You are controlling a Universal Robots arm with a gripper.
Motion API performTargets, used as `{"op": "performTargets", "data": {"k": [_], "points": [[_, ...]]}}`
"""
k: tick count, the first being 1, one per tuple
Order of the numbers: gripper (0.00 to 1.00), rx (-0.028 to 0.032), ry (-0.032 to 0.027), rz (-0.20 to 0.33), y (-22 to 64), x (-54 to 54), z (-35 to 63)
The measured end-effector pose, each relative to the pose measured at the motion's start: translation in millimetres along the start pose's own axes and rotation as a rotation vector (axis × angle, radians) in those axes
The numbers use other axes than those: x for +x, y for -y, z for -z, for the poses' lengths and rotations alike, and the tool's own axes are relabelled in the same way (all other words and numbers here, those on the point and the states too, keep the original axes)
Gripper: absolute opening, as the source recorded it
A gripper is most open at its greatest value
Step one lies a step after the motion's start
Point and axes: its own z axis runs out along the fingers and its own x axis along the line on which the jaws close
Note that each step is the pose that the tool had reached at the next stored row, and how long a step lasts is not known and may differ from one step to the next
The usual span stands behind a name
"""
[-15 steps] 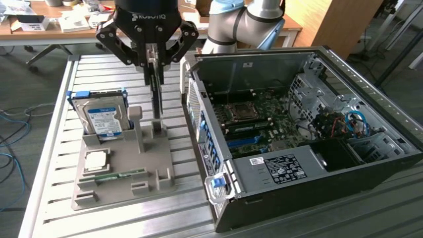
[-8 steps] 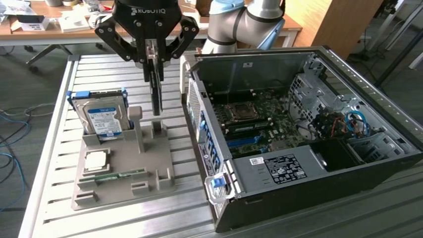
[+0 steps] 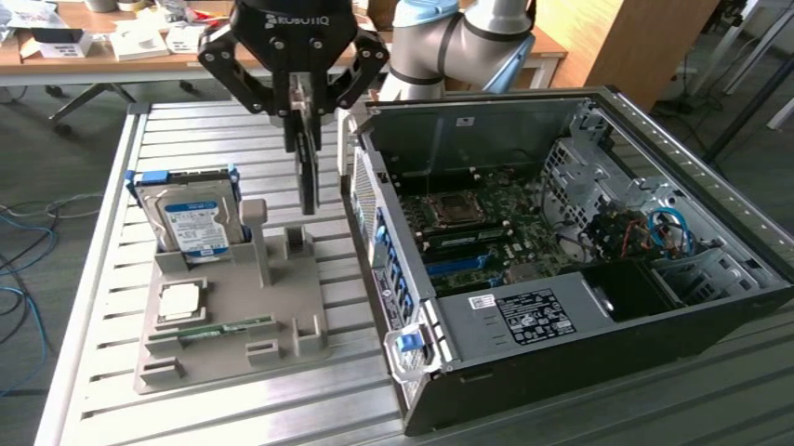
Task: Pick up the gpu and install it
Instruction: 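Pick up the gpu and move the gpu toward the slot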
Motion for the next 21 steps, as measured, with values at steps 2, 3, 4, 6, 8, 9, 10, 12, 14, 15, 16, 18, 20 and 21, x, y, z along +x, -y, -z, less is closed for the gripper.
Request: {"op": "performTargets", "data": {"k": [2,3,4,6,8,9,10,12,14,15,16,18,20,21], "points": [[0.26,0.0,0.0,0.0,-0.2,-8.5,0.0],[0.26,-0.0001,0.0,0.0,-0.3,-12.7,0.0],[0.26,-0.0001,0.0,0.0,-0.4,-16.8,0.0],[0.26,0.0001,-0.0003,0.0,-0.5,-24.9,0.1],[0.26,0.0,-0.0003,0.0,-0.8,-33.5,0.1],[0.26,-0.0001,-0.0003,0.0,-0.9,-37.5,0.1],[0.26,-0.0001,-0.0004,0.0,-0.9,-41.7,0.1],[0.26,0.0,-0.0005,0.0,-1.1,-50.3,0.2],[0.26,0.0,-0.0005,0.0,-1.3,-58.7,0.2],[0.26,0.0,-0.0005,0.0,-1.4,-63.5,0.2],[0.26,0.0,-0.0006,0.0,-1.5,-68.2,0.2],[0.26,0.0,-0.0006,0.0,-1.7,-77.0,0.2],[0.26,0.0,-0.0007,0.0,-1.9,-85.6,0.3],[0.26,0.0,-0.0007,0.0,-2.0,-89.7,0.3]]}}
